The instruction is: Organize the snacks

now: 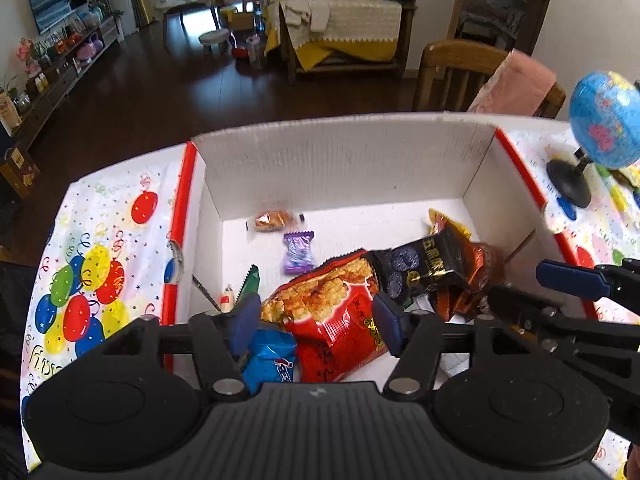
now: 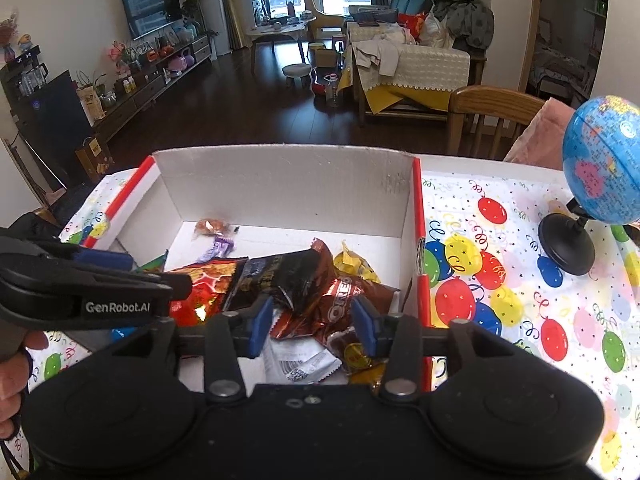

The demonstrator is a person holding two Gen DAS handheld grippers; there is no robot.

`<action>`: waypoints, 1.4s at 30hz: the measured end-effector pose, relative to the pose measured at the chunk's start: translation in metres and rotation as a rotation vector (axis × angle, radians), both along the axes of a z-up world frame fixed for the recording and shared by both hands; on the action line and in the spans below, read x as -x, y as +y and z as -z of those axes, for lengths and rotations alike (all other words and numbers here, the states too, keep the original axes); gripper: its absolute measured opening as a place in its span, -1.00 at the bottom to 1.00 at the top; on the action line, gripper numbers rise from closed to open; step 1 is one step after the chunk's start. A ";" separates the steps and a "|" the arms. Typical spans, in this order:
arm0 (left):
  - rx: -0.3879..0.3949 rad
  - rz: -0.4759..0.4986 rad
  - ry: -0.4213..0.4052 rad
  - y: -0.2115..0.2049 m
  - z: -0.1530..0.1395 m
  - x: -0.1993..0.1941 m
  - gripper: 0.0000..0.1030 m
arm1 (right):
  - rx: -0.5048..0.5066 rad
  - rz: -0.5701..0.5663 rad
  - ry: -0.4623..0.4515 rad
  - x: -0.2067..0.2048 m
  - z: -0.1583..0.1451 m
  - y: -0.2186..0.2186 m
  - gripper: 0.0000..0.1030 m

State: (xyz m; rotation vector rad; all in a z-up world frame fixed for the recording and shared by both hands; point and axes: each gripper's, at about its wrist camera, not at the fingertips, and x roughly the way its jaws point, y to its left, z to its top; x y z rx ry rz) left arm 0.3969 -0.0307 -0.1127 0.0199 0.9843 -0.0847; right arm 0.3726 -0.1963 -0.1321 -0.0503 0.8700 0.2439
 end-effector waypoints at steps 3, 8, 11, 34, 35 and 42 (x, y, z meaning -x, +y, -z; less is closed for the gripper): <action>0.014 0.002 -0.009 0.003 -0.008 0.008 0.20 | 0.001 0.001 -0.018 0.008 -0.008 0.001 0.09; 0.030 0.008 -0.029 0.008 -0.022 0.023 0.20 | -0.009 0.002 -0.054 0.023 -0.023 0.002 0.46; 0.039 0.012 -0.039 0.012 -0.030 0.033 0.25 | -0.019 0.007 -0.067 0.032 -0.031 0.003 0.62; 0.104 0.033 -0.127 0.052 -0.081 0.116 0.72 | -0.141 0.060 -0.155 0.106 -0.077 0.013 0.99; 0.098 0.024 -0.138 0.053 -0.084 0.121 0.72 | -0.142 0.058 -0.165 0.111 -0.079 0.015 0.99; 0.062 0.017 -0.182 0.059 -0.098 0.157 0.72 | -0.147 0.076 -0.222 0.140 -0.096 0.023 0.99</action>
